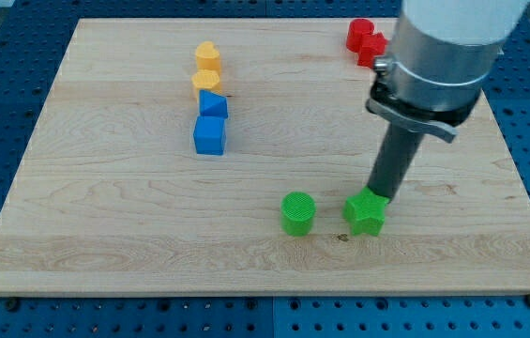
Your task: Point your arm towards the red circle and red star
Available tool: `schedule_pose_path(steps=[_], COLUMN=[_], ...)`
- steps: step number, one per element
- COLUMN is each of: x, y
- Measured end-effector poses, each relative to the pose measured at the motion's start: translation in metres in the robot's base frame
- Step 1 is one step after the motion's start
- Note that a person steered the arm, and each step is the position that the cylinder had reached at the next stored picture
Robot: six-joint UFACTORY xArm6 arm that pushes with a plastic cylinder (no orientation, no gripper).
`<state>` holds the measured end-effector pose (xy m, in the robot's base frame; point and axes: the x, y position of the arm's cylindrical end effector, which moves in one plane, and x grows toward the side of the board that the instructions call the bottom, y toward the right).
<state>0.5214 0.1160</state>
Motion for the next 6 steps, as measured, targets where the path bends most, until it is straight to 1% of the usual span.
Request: schedule_pose_path(steps=[1,2,3,4,5,6], x=[0.0,-0.026,-0.088,-0.148,-0.214,-0.293], y=[-0.015,-0.002,0.008,0.004,-0.029,-0.048])
